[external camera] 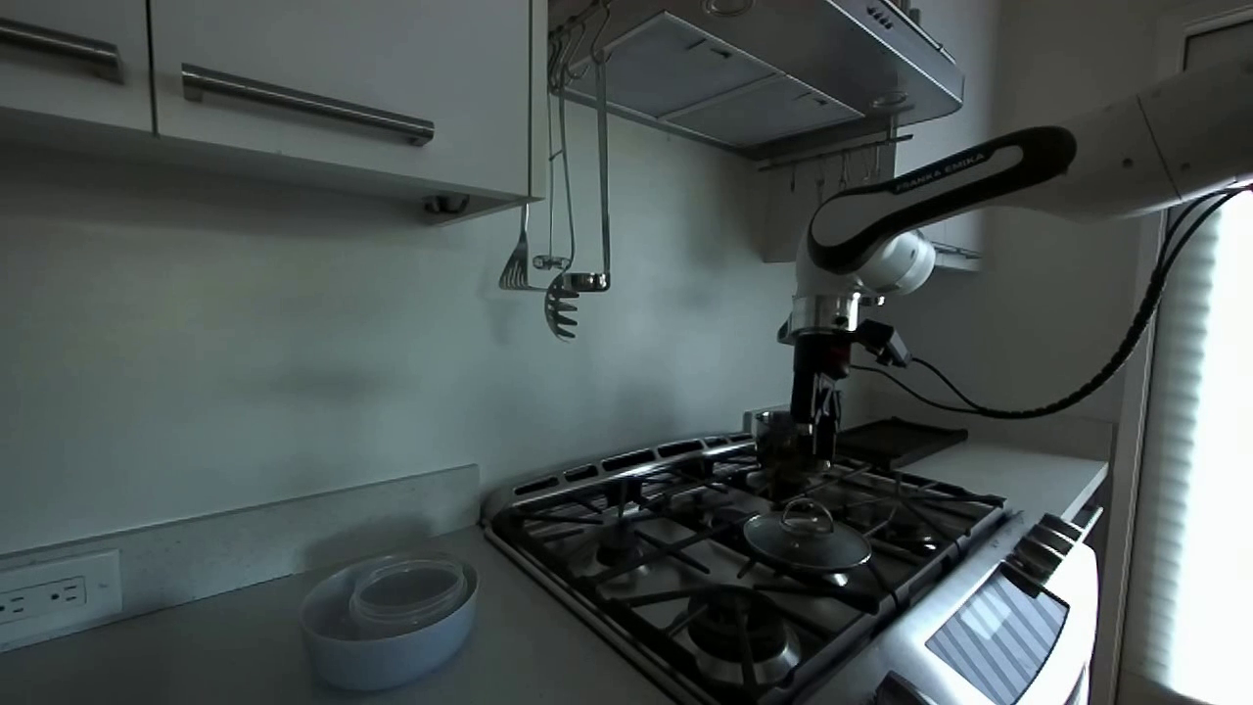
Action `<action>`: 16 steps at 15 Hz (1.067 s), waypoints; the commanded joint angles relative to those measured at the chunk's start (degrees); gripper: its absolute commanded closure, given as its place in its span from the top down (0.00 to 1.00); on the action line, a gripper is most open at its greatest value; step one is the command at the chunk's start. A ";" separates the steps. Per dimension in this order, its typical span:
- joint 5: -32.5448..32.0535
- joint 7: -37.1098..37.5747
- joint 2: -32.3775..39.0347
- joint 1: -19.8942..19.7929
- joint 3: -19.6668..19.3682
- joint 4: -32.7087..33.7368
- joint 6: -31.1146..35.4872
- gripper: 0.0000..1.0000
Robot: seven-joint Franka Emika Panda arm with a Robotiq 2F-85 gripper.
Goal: Move the pot to the top left corner of the stove then put the lid on the pot
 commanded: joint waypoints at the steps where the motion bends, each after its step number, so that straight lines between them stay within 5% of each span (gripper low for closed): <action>1: -4.32 1.46 -1.13 1.07 0.56 -3.85 2.52 1.00; 9: -13.71 5.58 0.20 2.69 1.77 -6.67 7.92 1.00; 16: -14.48 8.46 0.86 2.74 1.77 -9.29 14.72 1.00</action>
